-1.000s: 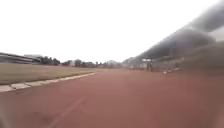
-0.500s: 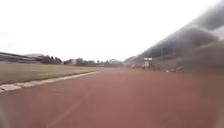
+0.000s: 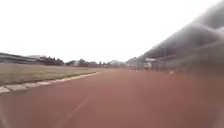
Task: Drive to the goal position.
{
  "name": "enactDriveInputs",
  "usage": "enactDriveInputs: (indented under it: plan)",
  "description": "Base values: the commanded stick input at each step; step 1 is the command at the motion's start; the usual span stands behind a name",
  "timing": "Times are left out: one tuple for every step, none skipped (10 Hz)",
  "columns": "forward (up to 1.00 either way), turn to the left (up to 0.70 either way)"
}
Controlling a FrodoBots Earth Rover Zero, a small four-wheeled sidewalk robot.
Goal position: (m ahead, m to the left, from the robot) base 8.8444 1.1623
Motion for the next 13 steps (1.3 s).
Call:
enactDriveInputs:
  plan:
    - [1.00, -0.27]
    - [1.00, -0.40]
    - [1.00, -0.40]
    - [1.00, -0.25]
    - [1.00, -0.02]
    - [1.00, 0.00]
    - [1.00, 0.00]
    - [1.00, 0.00]
    - [1.00, 0.00]
    - [1.00, 0.00]
    - [1.00, 0.00]
    - [1.00, 0.00]
    - [1.00, 0.00]
